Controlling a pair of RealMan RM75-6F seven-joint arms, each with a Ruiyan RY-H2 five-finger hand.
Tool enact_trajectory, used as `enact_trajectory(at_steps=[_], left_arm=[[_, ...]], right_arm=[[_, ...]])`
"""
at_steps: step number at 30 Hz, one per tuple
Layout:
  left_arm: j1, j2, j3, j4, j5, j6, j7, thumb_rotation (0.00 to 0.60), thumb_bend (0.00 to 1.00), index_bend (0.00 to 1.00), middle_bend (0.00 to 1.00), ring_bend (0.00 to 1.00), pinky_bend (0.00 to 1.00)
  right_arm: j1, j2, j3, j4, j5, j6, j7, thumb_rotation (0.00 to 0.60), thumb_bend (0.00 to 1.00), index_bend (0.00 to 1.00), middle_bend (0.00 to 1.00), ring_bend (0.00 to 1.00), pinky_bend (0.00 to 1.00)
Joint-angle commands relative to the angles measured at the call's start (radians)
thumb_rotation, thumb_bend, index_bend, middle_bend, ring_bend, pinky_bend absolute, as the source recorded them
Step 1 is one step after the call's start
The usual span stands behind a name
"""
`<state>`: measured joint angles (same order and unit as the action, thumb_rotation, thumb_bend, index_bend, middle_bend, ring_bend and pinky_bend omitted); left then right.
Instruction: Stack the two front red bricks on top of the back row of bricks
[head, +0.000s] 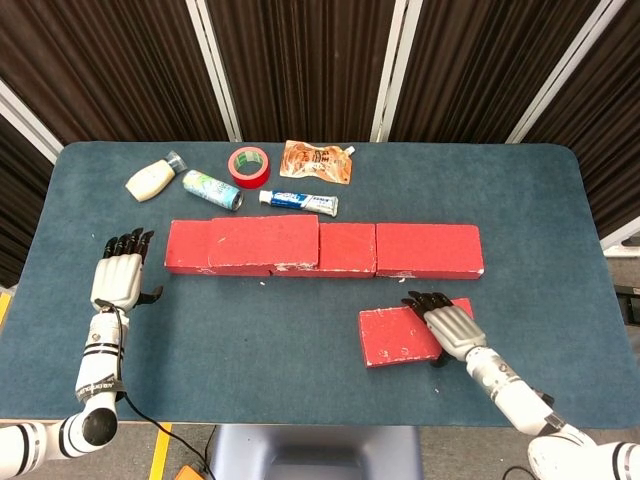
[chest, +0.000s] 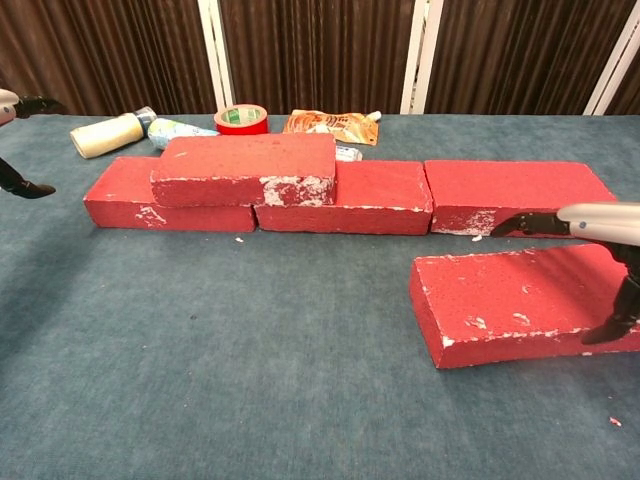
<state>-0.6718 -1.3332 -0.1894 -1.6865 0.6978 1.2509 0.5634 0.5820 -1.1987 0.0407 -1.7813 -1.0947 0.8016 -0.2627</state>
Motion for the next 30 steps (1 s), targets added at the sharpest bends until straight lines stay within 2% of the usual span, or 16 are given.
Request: enact_trajectory(at_steps=[1, 6, 15, 20, 27, 30], left_arm=[[0.004, 0.002, -0.003, -0.003, 0.002, -0.001, -0.003, 0.6, 0.27, 0.0, 0.0, 0.0, 0.0], [0.012, 0.003, -0.006, 0.006, 0.006, -0.013, -0.014, 0.6, 0.27, 0.0, 0.0, 0.0, 0.0], [0.027, 0.008, -0.013, 0.007, 0.02, -0.012, -0.028, 0.6, 0.26, 0.0, 0.0, 0.0, 0.0], [0.035, 0.009, -0.015, 0.008, 0.024, -0.009, -0.03, 0.6, 0.27, 0.0, 0.0, 0.0, 0.0], [0.035, 0.003, -0.021, 0.017, 0.026, -0.021, -0.033, 0.6, 0.26, 0.0, 0.0, 0.0, 0.0], [0.036, 0.001, -0.02, 0.027, 0.037, -0.02, -0.032, 0.6, 0.26, 0.0, 0.0, 0.0, 0.0]], right_arm=[[0.018, -0.007, 0.005, 0.01, 0.023, -0.022, 0.003, 0.6, 0.0, 0.0, 0.0, 0.0, 0.0], [0.046, -0.017, -0.004, 0.013, 0.052, -0.052, -0.013, 0.6, 0.0, 0.0, 0.0, 0.0, 0.0], [0.073, -0.044, -0.018, 0.02, 0.091, -0.041, -0.047, 0.6, 0.0, 0.0, 0.0, 0.0, 0.0], [0.08, -0.051, -0.026, 0.014, 0.11, -0.021, -0.071, 0.6, 0.0, 0.0, 0.06, 0.0, 0.0], [0.095, -0.055, -0.042, 0.008, 0.145, -0.021, -0.092, 0.6, 0.0, 0.0, 0.09, 0.1, 0.0], [0.094, -0.056, -0.046, 0.001, 0.146, -0.004, -0.098, 0.6, 0.0, 0.01, 0.15, 0.14, 0.0]])
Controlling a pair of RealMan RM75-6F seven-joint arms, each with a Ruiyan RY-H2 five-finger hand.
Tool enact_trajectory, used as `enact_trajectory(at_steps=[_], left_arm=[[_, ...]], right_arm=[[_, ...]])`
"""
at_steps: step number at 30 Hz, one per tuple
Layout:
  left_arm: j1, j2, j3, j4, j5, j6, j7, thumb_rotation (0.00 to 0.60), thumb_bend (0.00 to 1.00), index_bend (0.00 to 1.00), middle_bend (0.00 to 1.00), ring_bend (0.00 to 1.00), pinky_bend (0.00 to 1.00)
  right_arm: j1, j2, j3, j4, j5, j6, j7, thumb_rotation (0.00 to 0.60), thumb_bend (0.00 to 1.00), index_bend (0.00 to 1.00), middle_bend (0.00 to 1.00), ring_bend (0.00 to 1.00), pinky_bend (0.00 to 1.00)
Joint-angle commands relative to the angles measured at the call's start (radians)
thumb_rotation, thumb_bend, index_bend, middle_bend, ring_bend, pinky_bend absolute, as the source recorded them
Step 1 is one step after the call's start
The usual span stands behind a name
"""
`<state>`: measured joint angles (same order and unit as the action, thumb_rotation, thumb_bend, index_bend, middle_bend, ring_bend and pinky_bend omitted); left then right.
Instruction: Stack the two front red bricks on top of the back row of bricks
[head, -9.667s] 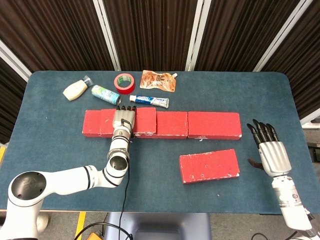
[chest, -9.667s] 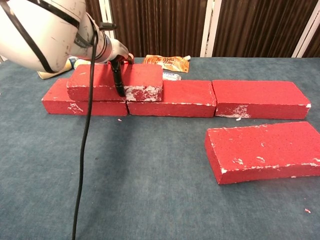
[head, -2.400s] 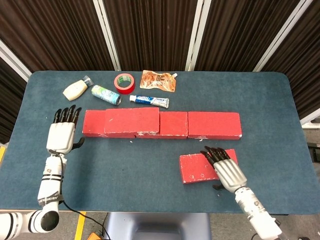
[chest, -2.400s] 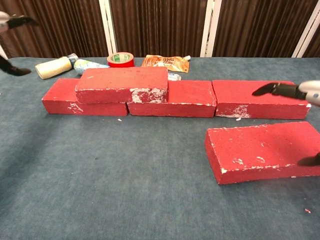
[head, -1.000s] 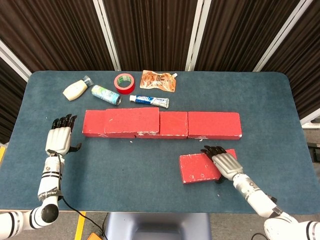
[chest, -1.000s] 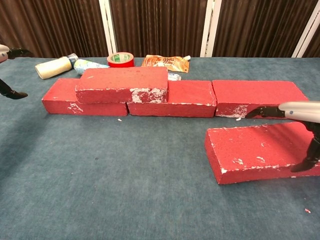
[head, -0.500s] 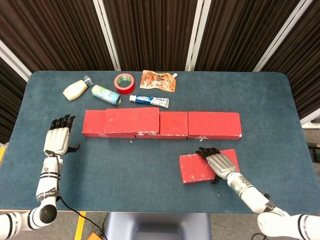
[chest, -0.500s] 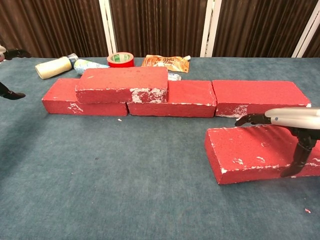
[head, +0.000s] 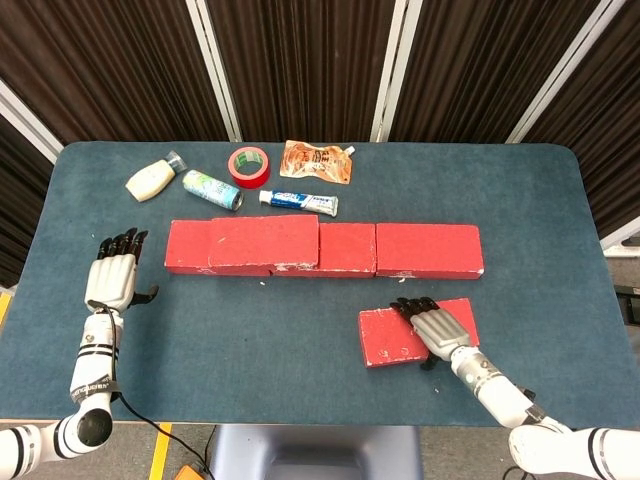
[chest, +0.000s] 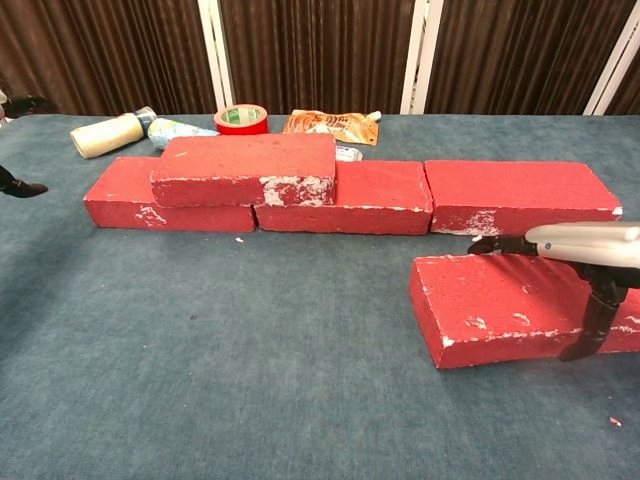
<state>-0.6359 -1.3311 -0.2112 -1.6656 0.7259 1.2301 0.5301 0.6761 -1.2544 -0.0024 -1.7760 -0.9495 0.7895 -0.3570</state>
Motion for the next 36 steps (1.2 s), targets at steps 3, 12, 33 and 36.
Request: enact_trajectory(at_steps=[3, 12, 33, 36], left_arm=[[0.001, -0.006, 0.005, 0.02, 0.031, 0.005, 0.002, 0.6, 0.27, 0.0, 0.0, 0.0, 0.0], [0.032, -0.121, -0.008, 0.221, 0.257, 0.094, -0.209, 0.6, 0.28, 0.0, 0.0, 0.0, 0.0], [0.072, -0.141, 0.033, 0.481, 0.407, -0.005, -0.346, 0.6, 0.27, 0.0, 0.0, 0.0, 0.0], [0.074, -0.132, 0.03, 0.474, 0.403, -0.022, -0.335, 0.6, 0.27, 0.0, 0.0, 0.0, 0.0]], right_arm=[[0.0, 0.003, -0.007, -0.011, 0.001, 0.019, -0.008, 0.6, 0.08, 0.05, 0.22, 0.2, 0.0], [-0.017, 0.02, -0.016, -0.028, -0.034, 0.041, 0.024, 0.6, 0.18, 0.08, 0.27, 0.27, 0.0], [-0.133, 0.258, 0.005, -0.17, -0.262, 0.184, 0.233, 0.6, 0.19, 0.09, 0.28, 0.27, 0.0], [-0.14, 0.299, 0.023, -0.148, -0.264, 0.192, 0.271, 0.6, 0.19, 0.1, 0.28, 0.27, 0.0]])
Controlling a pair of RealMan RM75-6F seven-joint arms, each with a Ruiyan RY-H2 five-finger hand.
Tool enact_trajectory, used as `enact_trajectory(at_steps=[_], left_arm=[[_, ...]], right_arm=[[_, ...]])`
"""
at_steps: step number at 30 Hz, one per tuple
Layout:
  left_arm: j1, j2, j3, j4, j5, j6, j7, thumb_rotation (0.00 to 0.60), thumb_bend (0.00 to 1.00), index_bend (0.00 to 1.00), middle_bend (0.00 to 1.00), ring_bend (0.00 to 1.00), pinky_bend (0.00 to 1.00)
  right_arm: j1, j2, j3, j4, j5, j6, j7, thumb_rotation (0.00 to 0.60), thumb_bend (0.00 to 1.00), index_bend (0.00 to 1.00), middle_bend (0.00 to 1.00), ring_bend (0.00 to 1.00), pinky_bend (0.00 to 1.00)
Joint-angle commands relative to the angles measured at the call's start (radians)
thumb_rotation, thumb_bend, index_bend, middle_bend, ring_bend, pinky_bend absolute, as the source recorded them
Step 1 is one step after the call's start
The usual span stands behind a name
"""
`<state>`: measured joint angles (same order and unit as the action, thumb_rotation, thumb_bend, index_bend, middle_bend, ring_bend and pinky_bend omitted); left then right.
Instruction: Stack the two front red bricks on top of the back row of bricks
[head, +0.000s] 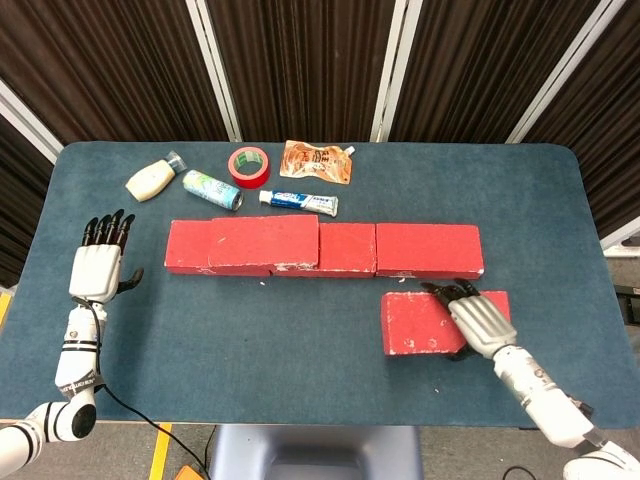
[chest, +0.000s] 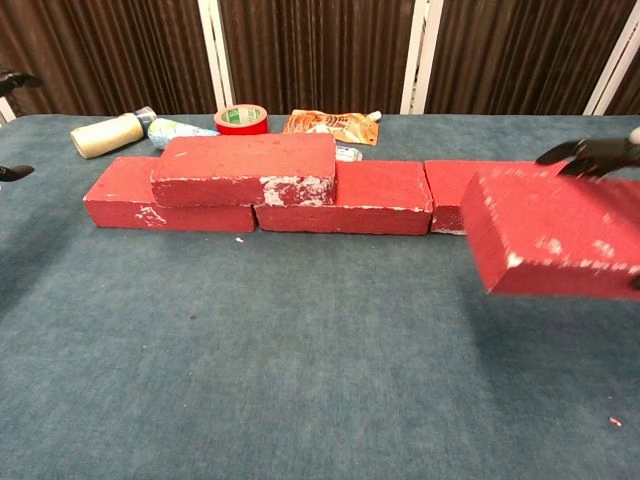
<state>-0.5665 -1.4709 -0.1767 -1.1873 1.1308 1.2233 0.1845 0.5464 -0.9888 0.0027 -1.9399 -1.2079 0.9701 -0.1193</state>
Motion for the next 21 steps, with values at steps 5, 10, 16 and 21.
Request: enact_trajectory(at_steps=[5, 10, 16, 21], left_arm=[[0.0, 0.017, -0.015, -0.026, -0.022, -0.05, 0.046, 0.6, 0.28, 0.0, 0.0, 0.0, 0.0], [-0.013, 0.014, -0.031, -0.029, -0.04, -0.084, 0.061, 0.6, 0.28, 0.0, 0.0, 0.0, 0.0], [-0.025, -0.009, -0.044, 0.023, -0.049, -0.11, 0.059, 0.6, 0.28, 0.0, 0.0, 0.0, 0.0], [-0.028, -0.02, -0.051, 0.044, -0.042, -0.114, 0.048, 0.6, 0.28, 0.0, 0.0, 0.0, 0.0]], right_arm=[[0.027, 0.097, 0.065, 0.083, 0.037, -0.071, 0.113, 0.6, 0.19, 0.11, 0.28, 0.27, 0.0], [0.099, 0.12, 0.126, 0.187, 0.053, -0.211, 0.238, 0.6, 0.19, 0.11, 0.28, 0.27, 0.0], [0.177, 0.064, 0.169, 0.346, 0.029, -0.307, 0.285, 0.6, 0.19, 0.11, 0.29, 0.27, 0.0], [0.209, -0.01, 0.191, 0.452, 0.014, -0.297, 0.28, 0.6, 0.2, 0.11, 0.3, 0.27, 0.0]])
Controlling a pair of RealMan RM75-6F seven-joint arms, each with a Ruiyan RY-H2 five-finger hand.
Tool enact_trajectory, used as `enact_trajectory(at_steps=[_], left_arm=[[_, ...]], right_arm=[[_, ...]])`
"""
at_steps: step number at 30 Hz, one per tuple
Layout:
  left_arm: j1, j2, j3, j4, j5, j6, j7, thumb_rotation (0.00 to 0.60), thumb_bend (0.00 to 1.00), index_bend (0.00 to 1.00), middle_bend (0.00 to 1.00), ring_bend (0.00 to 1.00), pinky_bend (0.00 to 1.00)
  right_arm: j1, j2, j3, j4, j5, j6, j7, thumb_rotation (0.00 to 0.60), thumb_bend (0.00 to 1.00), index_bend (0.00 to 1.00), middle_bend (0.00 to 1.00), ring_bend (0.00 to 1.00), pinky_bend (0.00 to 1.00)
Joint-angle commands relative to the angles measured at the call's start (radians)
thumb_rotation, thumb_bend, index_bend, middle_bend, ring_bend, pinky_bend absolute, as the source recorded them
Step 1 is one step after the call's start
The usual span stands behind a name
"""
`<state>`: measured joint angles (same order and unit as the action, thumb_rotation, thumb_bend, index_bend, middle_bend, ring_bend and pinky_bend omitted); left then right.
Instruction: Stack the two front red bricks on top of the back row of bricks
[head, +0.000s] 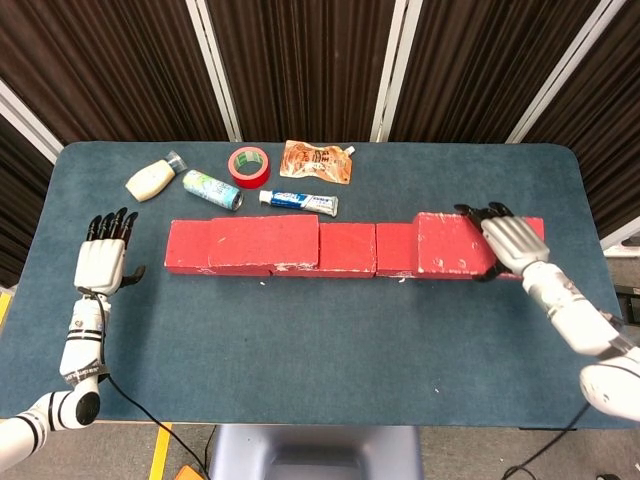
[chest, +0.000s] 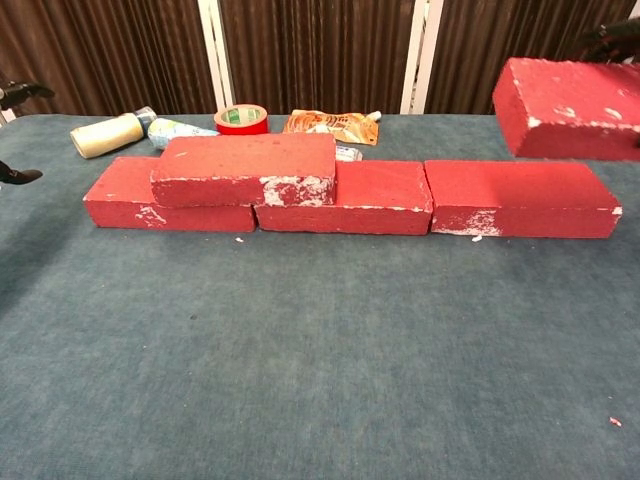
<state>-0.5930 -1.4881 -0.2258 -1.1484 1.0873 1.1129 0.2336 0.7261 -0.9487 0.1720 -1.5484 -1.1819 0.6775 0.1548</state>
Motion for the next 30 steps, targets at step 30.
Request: enact_trajectory(at_steps=[30], left_arm=[[0.005, -0.006, -0.013, 0.038, 0.013, -0.034, -0.03, 0.6, 0.27, 0.0, 0.0, 0.0, 0.0]], right_arm=[[0.199, -0.282, 0.037, 0.151, 0.256, -0.12, -0.161, 0.6, 0.2, 0.14, 0.32, 0.28, 0.0]])
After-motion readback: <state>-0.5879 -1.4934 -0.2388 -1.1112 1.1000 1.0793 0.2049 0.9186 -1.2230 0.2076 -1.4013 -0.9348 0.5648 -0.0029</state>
